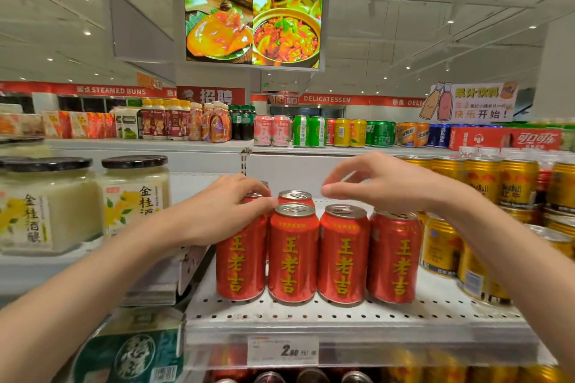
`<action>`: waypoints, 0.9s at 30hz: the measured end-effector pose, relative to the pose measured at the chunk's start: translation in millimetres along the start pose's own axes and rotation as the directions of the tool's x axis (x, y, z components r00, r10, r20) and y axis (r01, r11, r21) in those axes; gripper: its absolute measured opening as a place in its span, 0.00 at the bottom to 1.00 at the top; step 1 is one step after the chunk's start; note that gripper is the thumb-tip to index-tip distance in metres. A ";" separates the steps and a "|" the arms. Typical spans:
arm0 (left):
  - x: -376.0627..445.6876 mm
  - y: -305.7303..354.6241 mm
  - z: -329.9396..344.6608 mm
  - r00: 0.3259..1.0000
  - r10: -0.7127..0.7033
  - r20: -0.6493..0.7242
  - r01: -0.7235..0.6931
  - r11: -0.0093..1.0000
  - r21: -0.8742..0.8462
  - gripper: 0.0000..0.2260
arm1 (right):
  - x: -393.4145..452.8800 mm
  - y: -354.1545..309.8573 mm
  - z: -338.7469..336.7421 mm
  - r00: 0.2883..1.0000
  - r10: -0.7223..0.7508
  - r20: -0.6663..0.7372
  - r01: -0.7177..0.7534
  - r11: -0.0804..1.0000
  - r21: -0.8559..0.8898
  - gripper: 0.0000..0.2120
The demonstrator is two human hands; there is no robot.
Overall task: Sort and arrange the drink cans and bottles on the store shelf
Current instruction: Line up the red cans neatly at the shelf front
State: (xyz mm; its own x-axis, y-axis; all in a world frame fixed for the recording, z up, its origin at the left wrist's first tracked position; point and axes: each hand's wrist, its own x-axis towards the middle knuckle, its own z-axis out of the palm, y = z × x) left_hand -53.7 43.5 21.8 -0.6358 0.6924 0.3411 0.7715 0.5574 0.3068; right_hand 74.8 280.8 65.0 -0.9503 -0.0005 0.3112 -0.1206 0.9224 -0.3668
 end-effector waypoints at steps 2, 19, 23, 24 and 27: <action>0.6 -1.1 2.2 1.000 -0.008 0.011 0.008 1.000 0.002 0.25 | 24.9 -4.1 5.8 1.000 -0.009 0.016 0.009 0.999 -0.034 0.14; 1.8 3.0 2.9 1.000 -0.019 0.023 0.019 1.000 -0.008 0.21 | 58.8 11.7 6.8 0.991 0.099 0.089 -0.101 0.995 0.014 0.16; 1.8 2.5 2.8 1.000 -0.013 0.024 0.014 1.000 -0.012 0.20 | 46.0 24.7 -0.3 0.984 0.151 0.090 -0.147 0.988 -0.051 0.15; 1.8 2.4 2.8 1.000 -0.014 0.023 0.014 1.000 -0.013 0.20 | 43.5 27.3 0.4 0.984 0.157 0.087 -0.151 0.986 -0.064 0.15; 1.0 2.7 2.9 1.000 -0.011 0.024 0.011 1.000 -0.009 0.20 | 35.9 30.1 1.6 0.988 0.145 0.060 -0.137 0.984 -0.114 0.17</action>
State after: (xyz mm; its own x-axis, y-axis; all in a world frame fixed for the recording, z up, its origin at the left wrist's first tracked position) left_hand -52.2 47.0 20.4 -0.6433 0.6974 0.3160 0.7643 0.5606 0.3187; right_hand 36.6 307.9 63.7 -0.9733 0.1100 0.2016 0.0447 0.9518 -0.3035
